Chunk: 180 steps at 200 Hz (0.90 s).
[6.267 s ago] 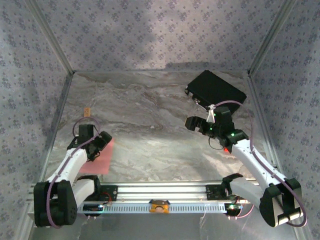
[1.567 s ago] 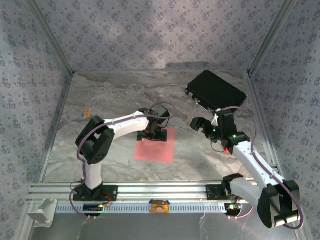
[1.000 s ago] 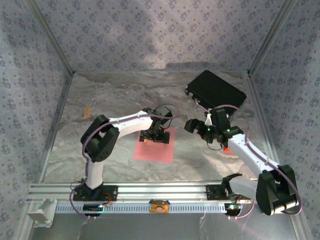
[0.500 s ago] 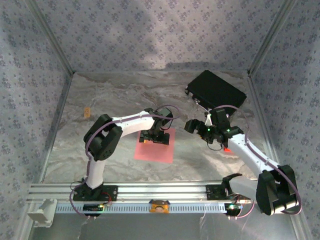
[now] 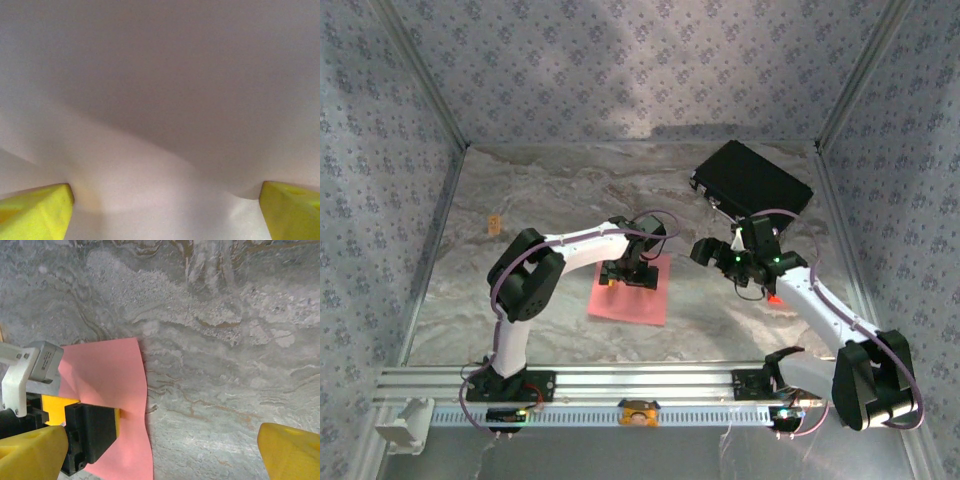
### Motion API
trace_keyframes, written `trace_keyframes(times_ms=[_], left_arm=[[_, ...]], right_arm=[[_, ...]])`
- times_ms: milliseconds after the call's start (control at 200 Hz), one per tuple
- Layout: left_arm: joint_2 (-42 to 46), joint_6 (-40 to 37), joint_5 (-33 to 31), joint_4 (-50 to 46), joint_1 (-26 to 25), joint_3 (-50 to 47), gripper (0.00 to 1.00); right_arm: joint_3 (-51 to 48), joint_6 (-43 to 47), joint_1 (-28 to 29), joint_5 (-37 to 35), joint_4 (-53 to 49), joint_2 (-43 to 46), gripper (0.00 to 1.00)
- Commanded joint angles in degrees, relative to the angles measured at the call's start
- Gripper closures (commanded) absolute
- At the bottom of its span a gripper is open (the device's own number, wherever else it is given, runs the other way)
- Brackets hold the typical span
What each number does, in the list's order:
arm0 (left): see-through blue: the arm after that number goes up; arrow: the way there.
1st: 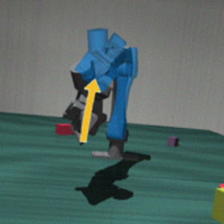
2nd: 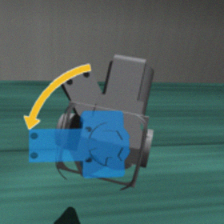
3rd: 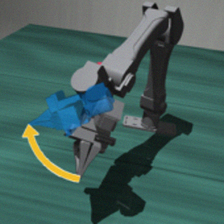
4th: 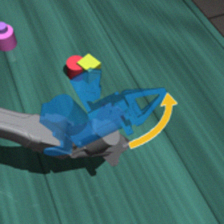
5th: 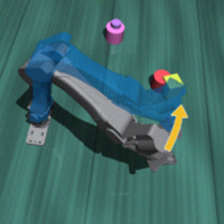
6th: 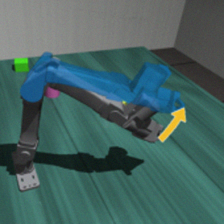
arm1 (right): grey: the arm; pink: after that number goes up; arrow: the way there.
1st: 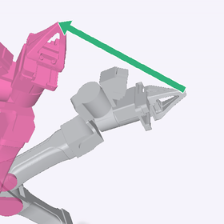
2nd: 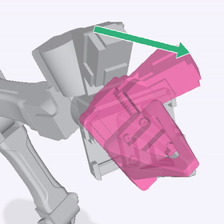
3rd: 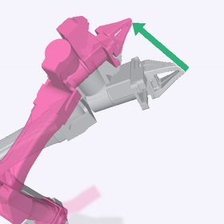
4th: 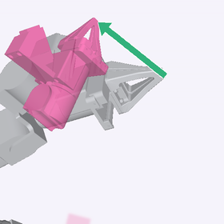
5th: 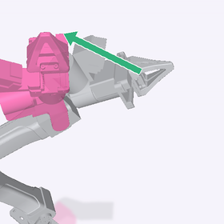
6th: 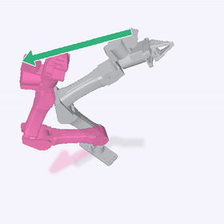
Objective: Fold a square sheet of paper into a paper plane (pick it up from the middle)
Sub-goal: First fold the square sheet of paper in half at the center of the table.
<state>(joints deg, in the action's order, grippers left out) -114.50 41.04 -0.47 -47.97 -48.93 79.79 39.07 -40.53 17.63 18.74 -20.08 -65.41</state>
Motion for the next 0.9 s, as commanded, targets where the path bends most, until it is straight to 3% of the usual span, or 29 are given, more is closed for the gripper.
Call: trace_keyframes(times_ms=[0, 260, 335, 390, 580, 775, 894], left_arm=[[-2.27, 0.44, 1.75, 1.26, -0.56, -2.24, 0.07], [0.48, 1.32, 1.27, 2.79, -0.63, -3.16, 0.09], [1.65, 1.47, 1.15, 3.87, -0.61, -3.65, 0.14], [2.59, 1.52, 1.17, 4.99, -0.68, -4.08, 0.23], [6.59, 2.46, 0.69, 8.78, -0.65, -6.11, 0.45], [12.2, 3.1, 1.86, 14.56, 0.14, -8.03, 0.55], [16.23, 5.37, 7.72, 21.38, 2.66, -11.85, 0.58]], right_arm=[[1.97, -2.13, 0.73, -3.48, -2.18, 1.23, 0.01], [-0.86, -2.45, 3.85, -10.56, 1.43, 4.99, 0.01], [-1.1, -2.27, 4.48, -13.98, 0.88, 5.62, 0.01], [-1.26, -1.3, 4.53, -15.0, 1.23, 5.97, 0.01], [-3.28, 3.72, 4.8, -7.74, 7.57, 6.96, 0.01], [-2.61, 6.44, 4.77, -10.67, 7.0, 6.86, 0.01], [-1.58, 7.05, 4.02, -13.42, 4.96, 7.05, 0.01]])
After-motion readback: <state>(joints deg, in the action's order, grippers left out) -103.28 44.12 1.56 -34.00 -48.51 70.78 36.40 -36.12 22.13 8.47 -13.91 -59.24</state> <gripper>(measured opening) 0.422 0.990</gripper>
